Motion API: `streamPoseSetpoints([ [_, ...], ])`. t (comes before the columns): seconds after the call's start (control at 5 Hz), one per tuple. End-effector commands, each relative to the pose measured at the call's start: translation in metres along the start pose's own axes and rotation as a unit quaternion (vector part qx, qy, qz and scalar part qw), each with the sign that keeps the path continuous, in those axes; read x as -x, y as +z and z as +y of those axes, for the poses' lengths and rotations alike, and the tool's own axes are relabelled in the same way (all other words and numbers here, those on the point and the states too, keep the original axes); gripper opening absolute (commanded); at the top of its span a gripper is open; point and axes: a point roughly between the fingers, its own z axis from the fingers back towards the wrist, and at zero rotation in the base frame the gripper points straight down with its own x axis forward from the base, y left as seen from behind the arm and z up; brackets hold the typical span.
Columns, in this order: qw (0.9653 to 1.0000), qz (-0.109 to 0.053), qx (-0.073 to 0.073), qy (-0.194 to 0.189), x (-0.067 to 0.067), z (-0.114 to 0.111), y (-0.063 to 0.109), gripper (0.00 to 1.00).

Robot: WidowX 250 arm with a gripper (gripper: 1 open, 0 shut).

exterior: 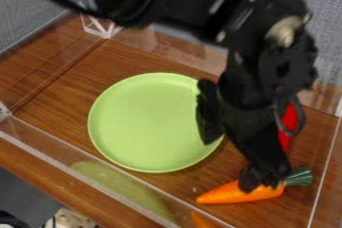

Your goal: Put the carrot on the left side

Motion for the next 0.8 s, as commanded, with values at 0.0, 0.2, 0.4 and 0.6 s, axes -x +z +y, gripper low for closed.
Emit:
streamPoseSetpoints([
  [0.0, 0.9993, -0.025, 0.014, -0.023, 0.001, 0.001, -0.014, 1.00],
  [0.2, 0.9985, -0.037, 0.021, -0.036, 0.003, 0.000, -0.029, 1.00],
  [0.4, 0.9977, -0.044, 0.029, -0.043, 0.002, -0.003, -0.041, 1.00],
  [0.6, 0.9970, -0.051, 0.036, -0.046, 0.001, -0.006, -0.053, 1.00],
])
